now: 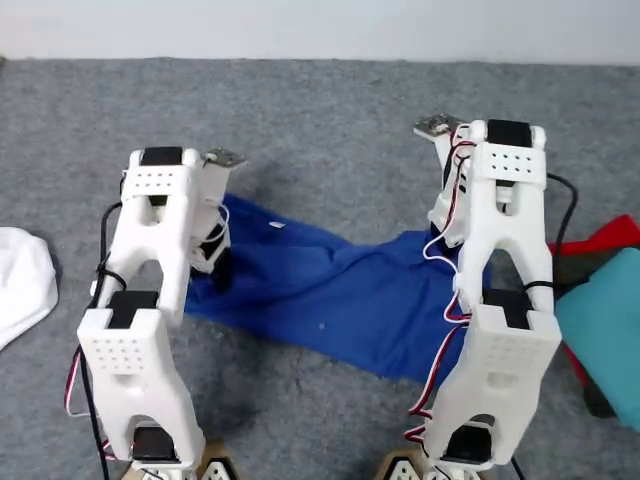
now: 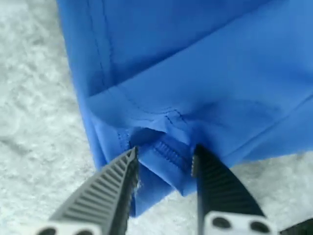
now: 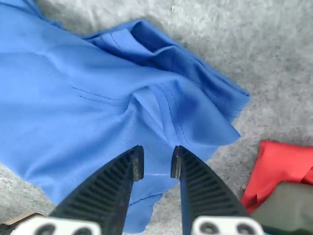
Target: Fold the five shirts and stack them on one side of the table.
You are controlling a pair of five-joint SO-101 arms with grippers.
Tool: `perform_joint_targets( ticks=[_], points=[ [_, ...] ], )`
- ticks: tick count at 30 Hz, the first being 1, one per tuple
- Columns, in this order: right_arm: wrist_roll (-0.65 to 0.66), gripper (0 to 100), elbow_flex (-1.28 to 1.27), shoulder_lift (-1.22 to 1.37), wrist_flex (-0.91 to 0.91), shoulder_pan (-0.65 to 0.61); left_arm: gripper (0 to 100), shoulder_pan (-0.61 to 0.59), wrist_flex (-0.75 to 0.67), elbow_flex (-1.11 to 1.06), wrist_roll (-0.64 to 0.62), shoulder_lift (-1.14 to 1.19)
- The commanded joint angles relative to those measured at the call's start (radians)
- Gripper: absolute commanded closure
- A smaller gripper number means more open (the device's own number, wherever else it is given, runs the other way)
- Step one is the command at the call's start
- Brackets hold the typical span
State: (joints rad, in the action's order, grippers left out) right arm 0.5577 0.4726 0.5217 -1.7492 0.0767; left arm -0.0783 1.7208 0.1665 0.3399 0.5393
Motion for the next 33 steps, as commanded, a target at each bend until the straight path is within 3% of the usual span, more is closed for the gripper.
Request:
perform_joint_targets(
  ticks=[1, 11, 18, 22, 27, 33],
  points=[
    [0.009, 88.8, 0.041, -0.051, -0.027, 0.008, 82, 0.002, 0.035, -0.064, -0.011, -0.057],
    [0.002, 89.0, 0.041, -0.053, -0.028, 0.004, 82, 0.068, -0.009, -0.084, -0.084, -0.038],
    [0.002, 89.0, 0.028, -0.051, -0.038, 0.008, 99, 0.14, -0.104, -0.085, -0.123, -0.037],
    [0.002, 88.9, -0.04, -0.059, -0.028, 0.008, 99, 0.155, -0.104, -0.085, -0.121, -0.037],
    [0.002, 88.8, -0.091, -0.061, 0.002, 0.018, 99, 0.114, -0.104, -0.084, -0.118, -0.044],
    [0.006, 88.9, -0.095, -0.058, 0.019, 0.019, 99, -0.055, -0.11, 0.016, -0.12, -0.044]
  ],
)
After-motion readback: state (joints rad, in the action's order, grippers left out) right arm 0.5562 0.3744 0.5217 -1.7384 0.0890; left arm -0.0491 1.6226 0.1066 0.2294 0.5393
